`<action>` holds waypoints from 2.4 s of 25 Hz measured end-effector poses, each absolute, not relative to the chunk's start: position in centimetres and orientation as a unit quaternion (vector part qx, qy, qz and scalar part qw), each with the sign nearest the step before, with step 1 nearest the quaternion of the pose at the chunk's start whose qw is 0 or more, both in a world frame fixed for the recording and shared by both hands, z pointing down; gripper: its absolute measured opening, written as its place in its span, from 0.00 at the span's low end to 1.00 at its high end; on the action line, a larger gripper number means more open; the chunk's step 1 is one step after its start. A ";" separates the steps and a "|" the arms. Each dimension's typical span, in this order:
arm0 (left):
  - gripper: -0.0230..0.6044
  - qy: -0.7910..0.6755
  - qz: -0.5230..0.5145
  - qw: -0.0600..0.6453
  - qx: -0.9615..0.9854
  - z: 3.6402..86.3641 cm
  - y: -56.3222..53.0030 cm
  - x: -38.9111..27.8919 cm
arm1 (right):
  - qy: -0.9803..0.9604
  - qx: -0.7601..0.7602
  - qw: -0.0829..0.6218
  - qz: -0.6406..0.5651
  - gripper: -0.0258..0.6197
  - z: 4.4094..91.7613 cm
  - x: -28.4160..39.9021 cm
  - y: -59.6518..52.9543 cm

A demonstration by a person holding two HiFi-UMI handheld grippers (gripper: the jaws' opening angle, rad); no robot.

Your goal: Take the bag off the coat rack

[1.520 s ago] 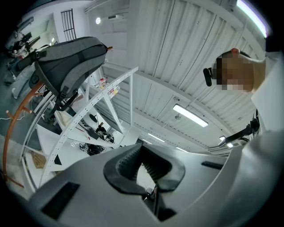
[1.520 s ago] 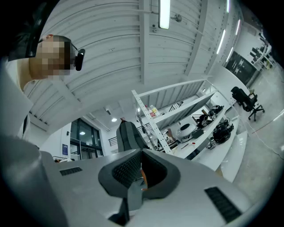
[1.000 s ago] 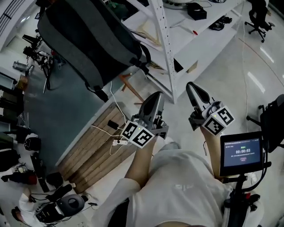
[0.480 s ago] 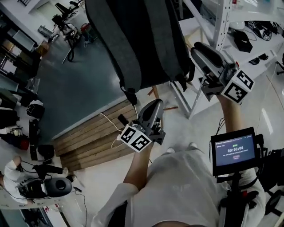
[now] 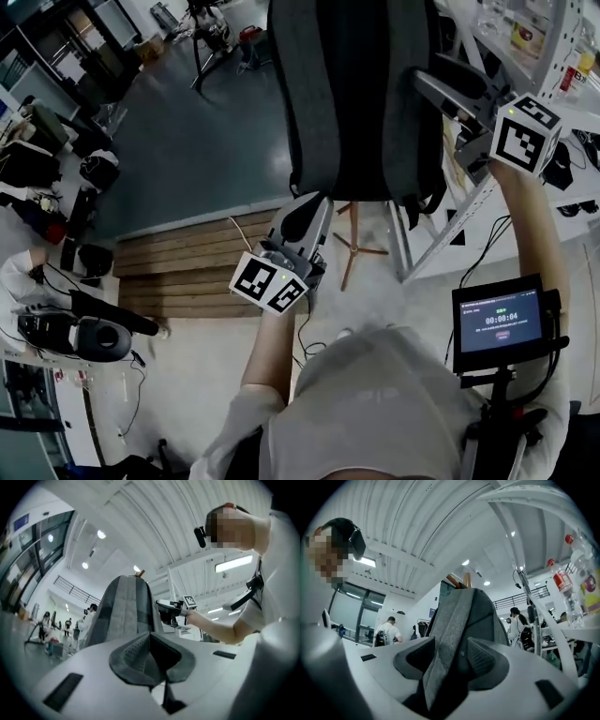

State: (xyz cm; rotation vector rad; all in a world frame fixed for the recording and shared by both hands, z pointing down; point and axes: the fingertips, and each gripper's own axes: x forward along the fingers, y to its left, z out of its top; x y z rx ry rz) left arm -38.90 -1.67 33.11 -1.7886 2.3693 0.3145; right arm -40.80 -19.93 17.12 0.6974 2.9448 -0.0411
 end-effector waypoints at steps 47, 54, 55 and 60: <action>0.31 0.750 0.075 0.134 -0.643 14.2 -3.9 -46.7 | 0.926 0.346 0.064 -0.133 0.46 11.4 -39.9 -16.8; 0.31 0.674 0.224 0.154 -0.687 9.8 -2.2 -46.2 | 0.832 0.469 0.106 -0.275 0.46 8.8 -38.6 -15.7; 0.31 0.657 0.255 0.162 -0.691 8.7 -1.4 -46.3 | 0.835 0.457 0.118 -0.283 0.46 8.3 -38.9 -16.1; 0.31 0.659 0.270 0.158 -0.684 8.8 -1.3 -47.0 | 0.925 0.314 0.130 -0.167 0.46 9.8 -40.7 -16.2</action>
